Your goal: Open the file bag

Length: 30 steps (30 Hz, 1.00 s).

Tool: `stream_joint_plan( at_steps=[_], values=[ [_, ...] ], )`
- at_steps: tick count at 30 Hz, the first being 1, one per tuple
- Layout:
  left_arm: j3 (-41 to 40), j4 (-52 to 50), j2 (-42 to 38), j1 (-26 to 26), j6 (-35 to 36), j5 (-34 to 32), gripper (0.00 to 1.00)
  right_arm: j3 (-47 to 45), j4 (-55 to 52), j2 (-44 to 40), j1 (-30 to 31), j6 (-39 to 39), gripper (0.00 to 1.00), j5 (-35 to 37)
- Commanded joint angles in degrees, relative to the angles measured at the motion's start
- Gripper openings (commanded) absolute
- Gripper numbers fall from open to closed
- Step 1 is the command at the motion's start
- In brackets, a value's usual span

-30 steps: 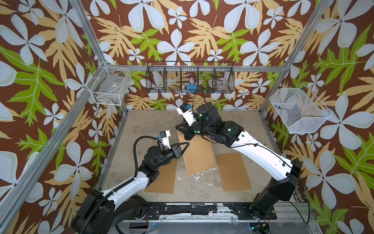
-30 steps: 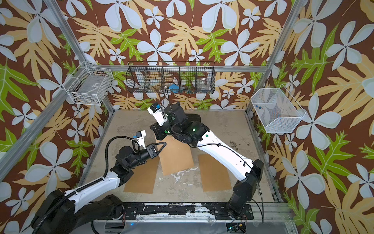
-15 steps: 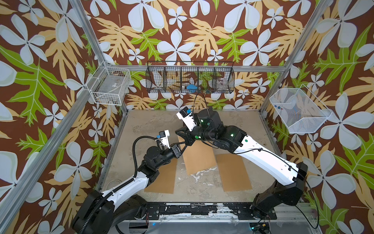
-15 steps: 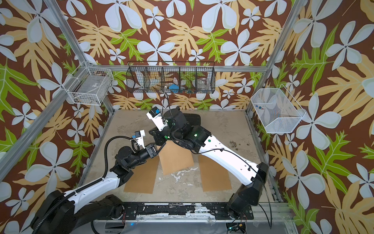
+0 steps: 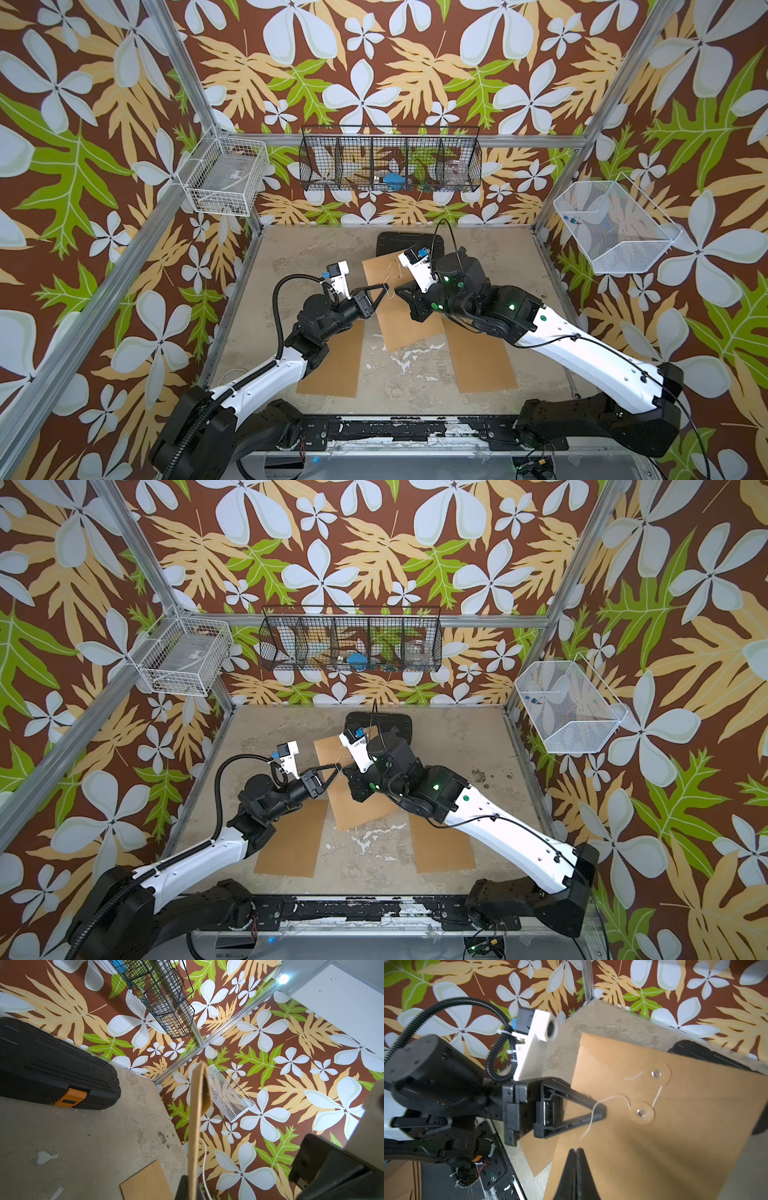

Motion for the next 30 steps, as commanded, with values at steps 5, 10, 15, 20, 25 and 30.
stream_joint_plan(
  at_steps=[5, 10, 15, 20, 25, 30],
  values=[
    [1.82, 1.2, 0.04, 0.38, 0.98, -0.69, 0.0, -7.18, -0.6, -4.3, -0.54, 3.68, 0.0, 3.87],
    [2.29, 0.84, -0.21, 0.69, 1.07, -0.86, 0.0, -10.04, -1.06, -6.14, -2.09, 4.56, 0.0, 4.56],
    [2.4, 0.23, -1.07, 1.2, 1.25, -1.05, 0.0, -11.76, -1.41, -7.17, -3.68, 4.76, 0.0, 4.92],
    [2.4, -0.21, -2.12, 1.7, 1.21, -1.52, 0.0, -13.52, -1.5, -7.84, -4.91, 4.84, 0.0, 4.91],
    [2.05, -0.39, -3.29, 2.0, 1.25, -2.45, 0.0, -15.17, -1.24, -8.39, -5.29, 5.33, 0.0, 5.2],
    [2.01, -0.68, -3.38, 2.35, 1.34, -2.32, 0.0, -16.14, -1.42, -8.48, -5.77, 5.38, 0.0, 5.92]
  ],
)
